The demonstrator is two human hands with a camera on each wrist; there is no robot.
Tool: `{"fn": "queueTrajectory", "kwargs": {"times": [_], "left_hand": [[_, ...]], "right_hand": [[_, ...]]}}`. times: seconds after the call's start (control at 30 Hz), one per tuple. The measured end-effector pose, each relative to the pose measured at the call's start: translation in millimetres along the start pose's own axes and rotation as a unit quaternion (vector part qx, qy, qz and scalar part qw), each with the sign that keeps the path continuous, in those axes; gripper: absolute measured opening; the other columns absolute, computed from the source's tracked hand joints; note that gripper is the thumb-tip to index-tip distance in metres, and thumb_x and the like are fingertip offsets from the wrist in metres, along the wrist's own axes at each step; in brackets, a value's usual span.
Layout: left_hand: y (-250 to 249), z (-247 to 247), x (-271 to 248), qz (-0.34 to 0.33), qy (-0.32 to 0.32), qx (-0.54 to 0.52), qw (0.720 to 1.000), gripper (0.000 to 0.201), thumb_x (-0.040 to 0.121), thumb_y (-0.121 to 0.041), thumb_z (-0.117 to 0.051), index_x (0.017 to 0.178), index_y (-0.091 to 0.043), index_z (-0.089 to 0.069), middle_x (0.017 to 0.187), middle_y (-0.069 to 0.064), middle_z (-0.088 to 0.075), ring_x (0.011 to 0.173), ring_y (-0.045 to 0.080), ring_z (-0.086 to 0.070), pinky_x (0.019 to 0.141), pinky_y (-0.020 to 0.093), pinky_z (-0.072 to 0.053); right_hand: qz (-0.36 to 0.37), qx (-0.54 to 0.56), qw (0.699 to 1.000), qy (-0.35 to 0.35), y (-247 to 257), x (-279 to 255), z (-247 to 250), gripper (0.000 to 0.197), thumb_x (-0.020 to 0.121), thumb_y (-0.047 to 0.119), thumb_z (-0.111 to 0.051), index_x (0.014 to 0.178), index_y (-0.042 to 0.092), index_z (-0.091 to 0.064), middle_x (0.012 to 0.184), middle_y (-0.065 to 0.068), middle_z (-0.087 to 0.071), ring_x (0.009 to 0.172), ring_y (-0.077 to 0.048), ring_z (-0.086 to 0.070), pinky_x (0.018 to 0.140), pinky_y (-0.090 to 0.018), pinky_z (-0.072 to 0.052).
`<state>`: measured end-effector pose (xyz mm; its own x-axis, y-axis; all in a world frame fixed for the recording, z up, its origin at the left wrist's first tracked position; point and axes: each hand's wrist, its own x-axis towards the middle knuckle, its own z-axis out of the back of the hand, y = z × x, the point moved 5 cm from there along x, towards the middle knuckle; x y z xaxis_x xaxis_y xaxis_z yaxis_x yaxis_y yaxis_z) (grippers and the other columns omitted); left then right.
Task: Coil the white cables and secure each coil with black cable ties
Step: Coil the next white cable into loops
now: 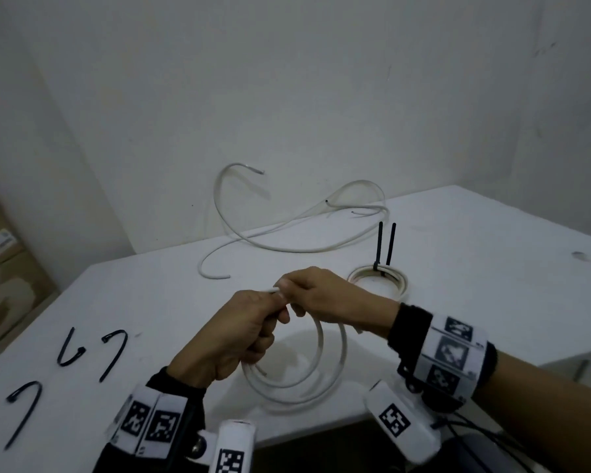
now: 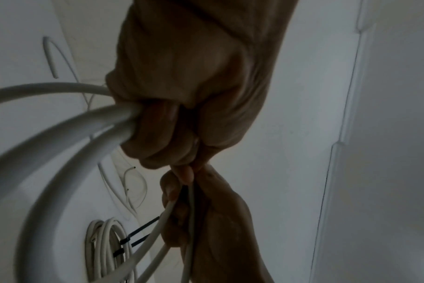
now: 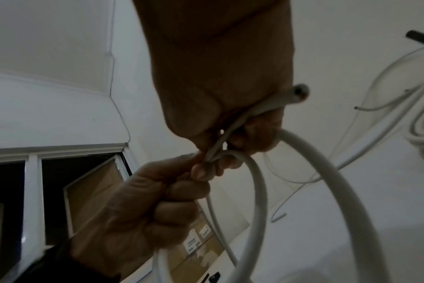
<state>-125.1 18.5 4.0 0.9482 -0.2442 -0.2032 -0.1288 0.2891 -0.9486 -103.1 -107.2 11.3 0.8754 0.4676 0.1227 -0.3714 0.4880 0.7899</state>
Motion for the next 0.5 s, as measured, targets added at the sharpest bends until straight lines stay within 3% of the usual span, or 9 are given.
{"fn": "queueTrajectory", "kwargs": {"times": [0.13,0.23,0.3,0.37,0.5], "left_hand": [[-4,-6,0,-0.028,-0.021,-0.001,0.999,0.042,0.097,-0.039,-0.050,0.072,-0.006,-0.056,0.050,-0.003,-0.022,0.041,0.010,-0.016,0.040,0.016,-0.017],[-4,-7,2,-0.051,-0.083,-0.021,0.995,0.041,0.091,-0.041,-0.058,0.072,-0.005,-0.056,0.046,-0.003,-0.028,0.039,0.011,-0.021,0.040,0.018,-0.019],[-3,-4,4,-0.066,-0.141,-0.048,0.987,0.037,0.087,-0.036,-0.066,0.071,-0.006,-0.050,0.047,0.001,-0.039,0.038,0.012,-0.030,0.039,0.019,-0.023],[-1,-2,5,-0.082,-0.172,-0.054,0.980,0.038,0.084,-0.035,-0.069,0.074,-0.004,-0.050,0.055,0.007,-0.052,0.040,0.013,-0.044,0.036,0.022,-0.033],[0,7,1,-0.106,-0.228,0.037,0.967,0.063,0.078,-0.048,-0.070,0.079,0.014,-0.056,0.064,0.018,-0.065,0.046,0.019,-0.062,0.045,0.032,-0.054]], "right_hand": [[0.001,0.033,0.999,0.000,-6,-1,1,0.045,0.100,0.045,-0.031,0.062,0.032,-0.051,0.067,0.006,-0.049,0.060,-0.006,-0.044,0.063,-0.020,-0.035],[-0.005,0.004,1.000,-0.016,-4,0,4,0.049,0.101,0.043,-0.026,0.065,0.026,-0.053,0.070,0.006,-0.053,0.065,-0.010,-0.046,0.066,-0.022,-0.035],[-0.014,-0.053,0.998,-0.041,-1,2,6,0.050,0.101,0.043,-0.022,0.066,0.019,-0.049,0.066,0.004,-0.050,0.062,-0.011,-0.045,0.061,-0.023,-0.035],[-0.030,-0.034,0.998,-0.034,-2,3,7,0.050,0.100,0.046,-0.024,0.063,0.019,-0.045,0.062,0.005,-0.044,0.056,-0.012,-0.043,0.056,-0.023,-0.037],[-0.046,0.049,0.998,-0.006,-3,1,8,0.049,0.096,0.054,-0.033,0.068,0.016,-0.046,0.063,-0.001,-0.038,0.052,-0.012,-0.034,0.046,-0.024,-0.037]]}}
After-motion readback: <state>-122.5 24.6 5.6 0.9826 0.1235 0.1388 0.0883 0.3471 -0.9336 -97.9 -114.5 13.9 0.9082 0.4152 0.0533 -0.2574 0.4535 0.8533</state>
